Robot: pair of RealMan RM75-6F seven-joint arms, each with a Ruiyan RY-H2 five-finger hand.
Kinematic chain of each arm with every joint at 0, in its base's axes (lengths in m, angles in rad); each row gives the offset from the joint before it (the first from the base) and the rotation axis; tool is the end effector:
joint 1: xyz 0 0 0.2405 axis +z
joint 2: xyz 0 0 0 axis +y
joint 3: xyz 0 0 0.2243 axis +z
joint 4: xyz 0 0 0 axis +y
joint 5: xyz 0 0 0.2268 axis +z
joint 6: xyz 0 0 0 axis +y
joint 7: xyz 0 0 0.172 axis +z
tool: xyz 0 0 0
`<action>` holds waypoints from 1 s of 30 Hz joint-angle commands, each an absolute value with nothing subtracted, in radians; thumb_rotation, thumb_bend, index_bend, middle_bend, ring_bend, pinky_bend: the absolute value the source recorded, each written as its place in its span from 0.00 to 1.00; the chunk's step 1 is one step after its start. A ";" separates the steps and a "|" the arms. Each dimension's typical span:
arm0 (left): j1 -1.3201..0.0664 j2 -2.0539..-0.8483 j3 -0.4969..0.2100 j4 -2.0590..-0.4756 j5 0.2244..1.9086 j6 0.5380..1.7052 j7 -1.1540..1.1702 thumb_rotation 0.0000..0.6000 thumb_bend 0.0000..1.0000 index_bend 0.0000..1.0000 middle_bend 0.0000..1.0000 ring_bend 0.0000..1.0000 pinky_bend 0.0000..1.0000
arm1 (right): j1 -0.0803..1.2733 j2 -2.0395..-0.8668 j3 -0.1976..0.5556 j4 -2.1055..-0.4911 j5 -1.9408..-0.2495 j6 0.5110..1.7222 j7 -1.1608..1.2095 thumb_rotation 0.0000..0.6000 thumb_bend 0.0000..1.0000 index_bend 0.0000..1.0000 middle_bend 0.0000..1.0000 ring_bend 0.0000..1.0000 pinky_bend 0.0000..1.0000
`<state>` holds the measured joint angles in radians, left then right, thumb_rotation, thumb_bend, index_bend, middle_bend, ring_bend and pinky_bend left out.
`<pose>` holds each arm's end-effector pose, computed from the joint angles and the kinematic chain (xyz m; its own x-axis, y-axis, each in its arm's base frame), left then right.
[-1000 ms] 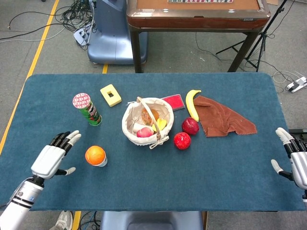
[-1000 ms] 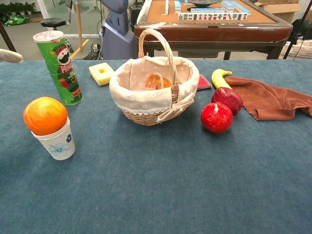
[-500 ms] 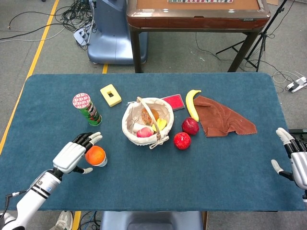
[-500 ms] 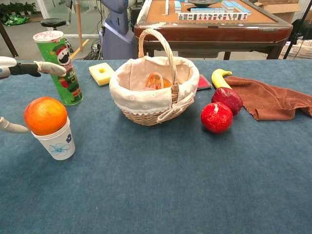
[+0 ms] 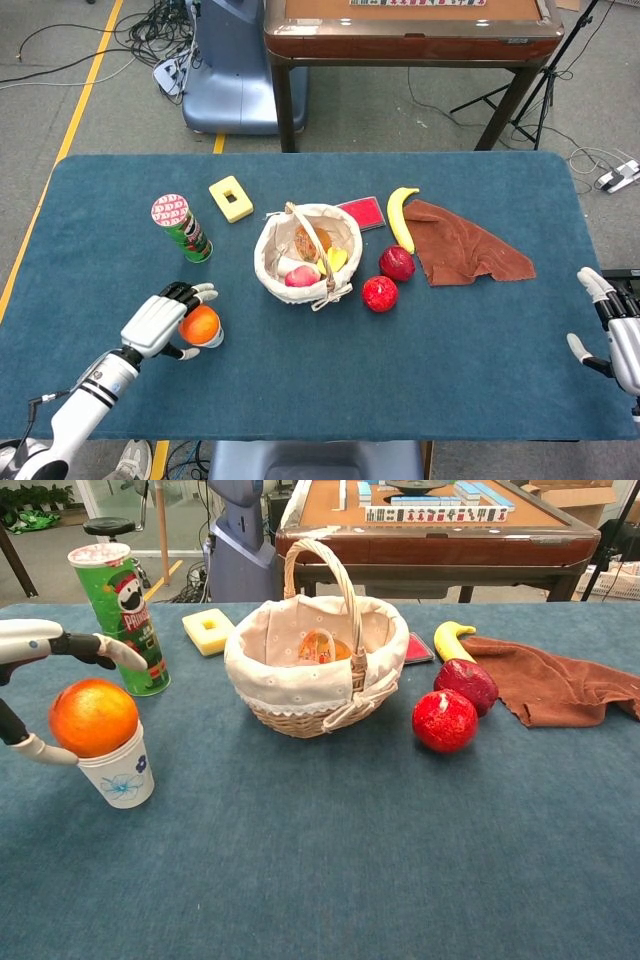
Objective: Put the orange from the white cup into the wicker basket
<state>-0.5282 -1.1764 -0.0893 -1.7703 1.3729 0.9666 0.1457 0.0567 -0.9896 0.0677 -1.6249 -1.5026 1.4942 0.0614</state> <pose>-0.1680 0.2915 0.0263 0.4341 0.3321 0.8374 0.8726 -0.3862 -0.2992 -0.3005 -0.2043 0.1723 0.4442 0.0203 0.8957 -0.8959 0.0140 0.4440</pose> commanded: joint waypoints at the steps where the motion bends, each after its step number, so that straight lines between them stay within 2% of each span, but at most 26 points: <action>1: -0.526 -1.188 -0.091 -1.762 1.371 0.984 0.142 1.00 0.12 0.28 0.24 0.23 0.15 | 0.057 -0.990 0.068 -1.623 -1.501 1.492 0.062 1.00 0.30 0.09 0.12 0.11 0.23; 7: -0.521 -1.210 -0.090 -1.742 1.371 1.011 0.130 1.00 0.12 0.37 0.37 0.33 0.19 | 0.060 -0.990 0.069 -1.624 -1.503 1.490 0.063 1.00 0.30 0.09 0.12 0.11 0.23; 12: -0.517 -1.204 -0.088 -1.751 1.378 1.034 0.132 1.00 0.12 0.41 0.42 0.36 0.22 | 0.060 -0.987 0.071 -1.625 -1.501 1.492 0.063 1.00 0.30 0.09 0.12 0.11 0.23; 18: -0.503 -1.195 -0.105 -1.765 1.400 1.093 0.089 1.00 0.12 0.42 0.43 0.37 0.24 | 0.060 -0.986 0.071 -1.627 -1.504 1.494 0.063 1.00 0.30 0.09 0.12 0.11 0.23; 25: -0.489 -1.237 -0.143 -1.742 1.491 1.221 -0.039 1.00 0.12 0.42 0.43 0.37 0.28 | 0.063 -0.990 0.070 -1.624 -1.502 1.486 0.061 1.00 0.30 0.09 0.12 0.11 0.23; 30: -0.523 -1.285 -0.158 -1.698 1.538 1.228 -0.075 1.00 0.12 0.42 0.43 0.36 0.29 | 0.070 -0.992 0.071 -1.626 -1.503 1.477 0.057 1.00 0.30 0.09 0.12 0.11 0.23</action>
<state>-0.5117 -1.2710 -0.1500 -1.7108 1.5279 1.2230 -0.0645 0.0694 -0.9922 0.0706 -1.6256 -1.5029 1.4769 0.0572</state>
